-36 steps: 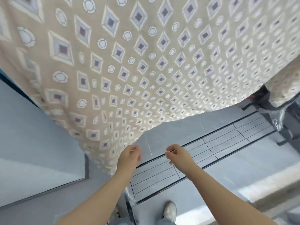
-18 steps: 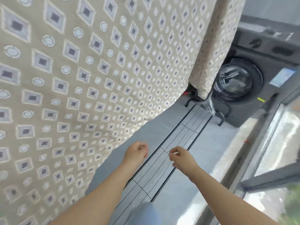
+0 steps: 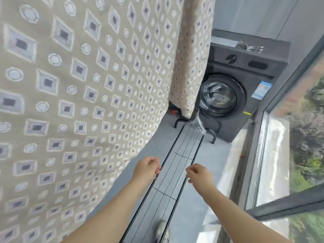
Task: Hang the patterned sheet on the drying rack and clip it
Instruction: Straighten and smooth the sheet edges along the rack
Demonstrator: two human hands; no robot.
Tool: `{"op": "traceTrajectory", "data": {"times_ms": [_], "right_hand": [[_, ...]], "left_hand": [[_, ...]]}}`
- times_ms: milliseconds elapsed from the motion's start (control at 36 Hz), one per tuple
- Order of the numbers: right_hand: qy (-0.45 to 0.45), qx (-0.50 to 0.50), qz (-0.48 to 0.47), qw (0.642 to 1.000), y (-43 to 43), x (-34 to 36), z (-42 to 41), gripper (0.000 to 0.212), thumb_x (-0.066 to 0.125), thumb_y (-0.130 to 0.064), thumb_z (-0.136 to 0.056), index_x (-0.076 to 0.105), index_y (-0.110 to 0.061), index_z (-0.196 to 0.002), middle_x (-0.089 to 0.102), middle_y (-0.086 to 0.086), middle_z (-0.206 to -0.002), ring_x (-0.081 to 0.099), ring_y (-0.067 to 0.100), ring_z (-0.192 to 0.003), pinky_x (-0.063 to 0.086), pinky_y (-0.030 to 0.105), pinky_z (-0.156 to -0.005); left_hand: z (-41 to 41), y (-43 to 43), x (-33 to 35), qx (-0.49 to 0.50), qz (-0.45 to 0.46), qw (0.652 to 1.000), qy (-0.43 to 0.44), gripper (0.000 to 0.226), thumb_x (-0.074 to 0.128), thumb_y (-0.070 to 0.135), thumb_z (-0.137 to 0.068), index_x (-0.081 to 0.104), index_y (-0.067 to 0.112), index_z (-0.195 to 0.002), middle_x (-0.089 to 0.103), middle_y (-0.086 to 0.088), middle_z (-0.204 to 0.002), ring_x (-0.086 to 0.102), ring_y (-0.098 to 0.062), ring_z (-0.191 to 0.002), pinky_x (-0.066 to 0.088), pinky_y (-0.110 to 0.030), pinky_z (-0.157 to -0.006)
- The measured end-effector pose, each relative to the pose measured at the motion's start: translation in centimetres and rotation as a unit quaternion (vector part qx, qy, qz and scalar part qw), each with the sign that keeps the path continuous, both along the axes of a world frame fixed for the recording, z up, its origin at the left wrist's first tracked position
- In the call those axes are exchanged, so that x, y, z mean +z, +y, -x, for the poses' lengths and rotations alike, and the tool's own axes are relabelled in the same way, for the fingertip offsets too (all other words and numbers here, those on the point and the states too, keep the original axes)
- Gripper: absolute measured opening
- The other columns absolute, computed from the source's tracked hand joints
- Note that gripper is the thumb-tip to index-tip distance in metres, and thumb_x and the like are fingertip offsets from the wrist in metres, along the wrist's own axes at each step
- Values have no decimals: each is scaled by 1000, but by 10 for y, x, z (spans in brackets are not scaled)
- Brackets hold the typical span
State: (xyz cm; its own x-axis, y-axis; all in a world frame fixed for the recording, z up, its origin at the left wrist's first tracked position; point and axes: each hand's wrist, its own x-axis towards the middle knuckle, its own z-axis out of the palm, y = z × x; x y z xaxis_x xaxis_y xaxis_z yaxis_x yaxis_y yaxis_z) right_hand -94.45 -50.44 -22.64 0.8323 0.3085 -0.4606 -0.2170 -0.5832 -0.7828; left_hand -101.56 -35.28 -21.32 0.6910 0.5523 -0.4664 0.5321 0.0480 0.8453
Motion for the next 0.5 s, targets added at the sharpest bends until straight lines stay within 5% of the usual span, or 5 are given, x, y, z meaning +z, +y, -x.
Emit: {"op": "traceTrajectory", "data": {"times_ms": [139, 333, 500], "right_hand": [[-20, -16, -3, 1000, 25, 14, -62, 19, 44, -16, -91, 55, -22, -76, 59, 1, -79, 55, 18, -70, 41, 23, -55], [-11, -67, -42, 997, 26, 25, -135, 20, 45, -12, -89, 56, -20, -75, 58, 0, -76, 53, 12, -62, 41, 18, -51], [11, -93, -56, 994, 11, 18, -201, 22, 42, -8, -89, 54, -16, -73, 56, 1, -76, 52, 12, -61, 36, 18, -51]], "left_hand": [[-71, 24, 7, -28, -20, 999, -5, 17, 50, 20, -92, 55, 23, -75, 60, 3, -72, 60, -18, -76, 46, -32, -83], [-161, 24, 17, -65, -15, 997, -23, 20, 49, 17, -93, 53, 21, -74, 58, 3, -71, 56, -11, -64, 42, -26, -70], [-239, 25, 19, -87, -26, 995, -30, 15, 51, 17, -91, 56, 21, -78, 61, 4, -73, 58, -12, -67, 43, -30, -76]]}}
